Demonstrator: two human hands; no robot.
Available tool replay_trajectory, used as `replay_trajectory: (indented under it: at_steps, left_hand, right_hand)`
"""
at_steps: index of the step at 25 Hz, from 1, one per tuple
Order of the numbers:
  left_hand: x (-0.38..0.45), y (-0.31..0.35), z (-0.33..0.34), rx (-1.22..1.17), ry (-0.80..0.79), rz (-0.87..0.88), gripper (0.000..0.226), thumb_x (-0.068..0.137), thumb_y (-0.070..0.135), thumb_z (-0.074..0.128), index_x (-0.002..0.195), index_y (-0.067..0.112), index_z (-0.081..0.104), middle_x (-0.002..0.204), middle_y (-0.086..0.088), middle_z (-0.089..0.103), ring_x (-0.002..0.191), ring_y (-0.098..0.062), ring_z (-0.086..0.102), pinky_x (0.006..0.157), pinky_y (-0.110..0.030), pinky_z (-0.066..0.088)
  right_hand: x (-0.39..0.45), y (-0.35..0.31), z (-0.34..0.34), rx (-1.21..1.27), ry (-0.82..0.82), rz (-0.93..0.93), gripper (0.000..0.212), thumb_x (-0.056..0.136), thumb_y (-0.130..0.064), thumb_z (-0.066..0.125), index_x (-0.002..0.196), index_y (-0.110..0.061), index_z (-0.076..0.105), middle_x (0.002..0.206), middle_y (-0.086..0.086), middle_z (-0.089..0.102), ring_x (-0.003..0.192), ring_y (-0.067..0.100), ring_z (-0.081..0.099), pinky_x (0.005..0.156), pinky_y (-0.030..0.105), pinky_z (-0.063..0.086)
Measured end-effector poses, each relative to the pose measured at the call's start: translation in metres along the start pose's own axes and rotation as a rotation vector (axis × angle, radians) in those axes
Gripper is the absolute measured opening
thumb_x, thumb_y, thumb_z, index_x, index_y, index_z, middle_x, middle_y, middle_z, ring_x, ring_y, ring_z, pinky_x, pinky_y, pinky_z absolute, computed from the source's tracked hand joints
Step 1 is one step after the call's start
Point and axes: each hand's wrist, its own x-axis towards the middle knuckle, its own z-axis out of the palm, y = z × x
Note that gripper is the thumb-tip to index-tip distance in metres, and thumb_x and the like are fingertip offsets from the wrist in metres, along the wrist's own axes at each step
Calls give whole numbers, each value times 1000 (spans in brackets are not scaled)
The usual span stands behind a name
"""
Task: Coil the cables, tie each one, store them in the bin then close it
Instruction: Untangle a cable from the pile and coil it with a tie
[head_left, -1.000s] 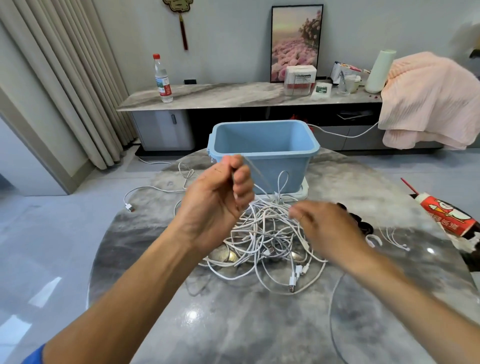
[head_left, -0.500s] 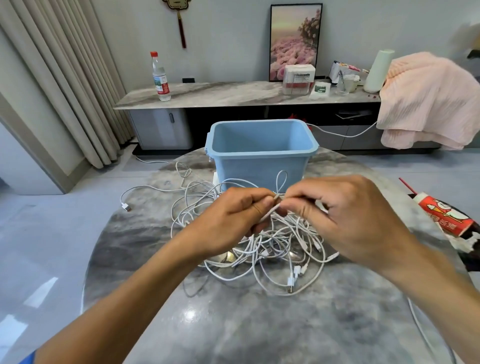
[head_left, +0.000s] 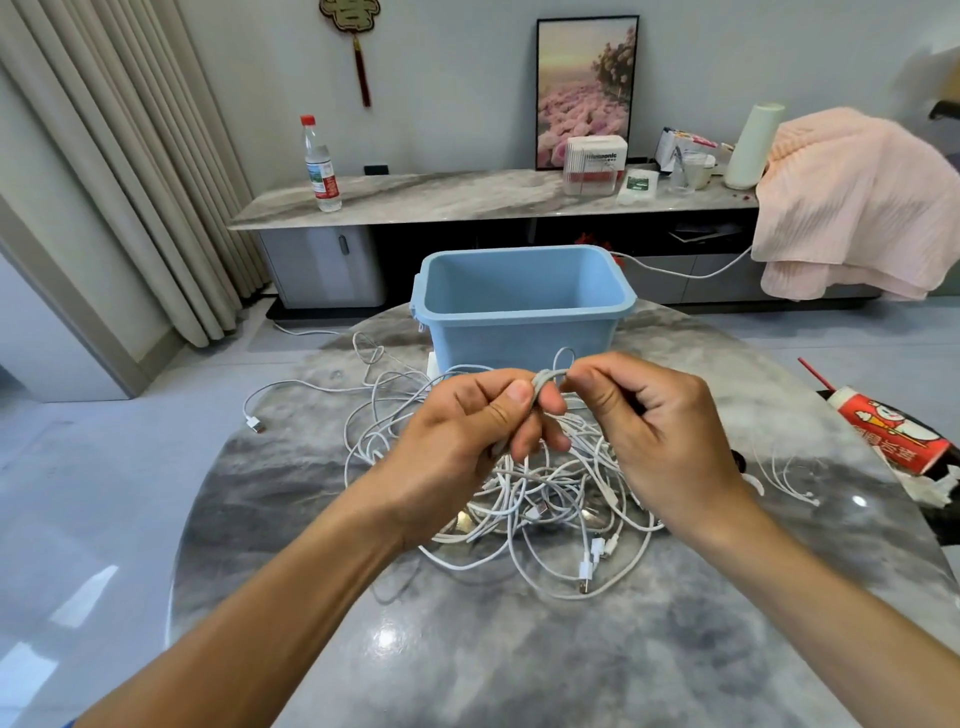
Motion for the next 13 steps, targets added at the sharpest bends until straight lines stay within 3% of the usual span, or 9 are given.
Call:
replay_trajectory:
  at_steps: [3, 5, 9, 11, 13]
  left_hand:
    - [-1, 4, -2, 467, 32, 200, 26, 101, 12, 43, 96, 2, 66, 63, -16, 59, 68, -11, 61, 75, -27, 48]
    - [-2, 3, 4, 697, 131, 321, 24, 101, 16, 47, 100, 6, 68, 68, 1, 69, 69, -14, 63, 73, -31, 50]
    - [1, 0, 7, 1159, 261, 571, 24, 102, 18, 46, 96, 9, 67, 64, 15, 55, 66, -12, 54, 67, -27, 43]
    - [3, -2, 4, 1177, 322, 474, 25, 101, 22, 44, 91, 13, 66, 57, 20, 43, 61, -7, 48, 61, -22, 37]
    - [5, -7, 6, 1017, 345, 263, 26, 99, 29, 43, 84, 20, 63, 51, 14, 46, 54, -5, 47, 54, -19, 35]
  right_hand:
    - [4, -4, -6, 28, -24, 36, 23, 95, -34, 58, 88, -18, 74, 62, -12, 60, 53, 6, 48, 53, 25, 39]
    - [6, -7, -10, 31, -6, 24, 20, 95, -32, 60, 89, -20, 74, 66, -5, 66, 55, 7, 52, 55, 27, 42]
    - [5, -7, -14, 3, 27, 12, 17, 94, -31, 62, 88, -20, 74, 65, -3, 65, 55, 8, 52, 54, 30, 43]
    - [4, -5, -11, -46, 7, 11, 22, 94, -34, 62, 85, -17, 73, 61, 0, 62, 54, 14, 51, 53, 34, 41]
    - [3, -2, -8, -92, -5, 31, 24, 94, -34, 62, 83, -15, 72, 58, 1, 59, 53, 16, 49, 52, 34, 40]
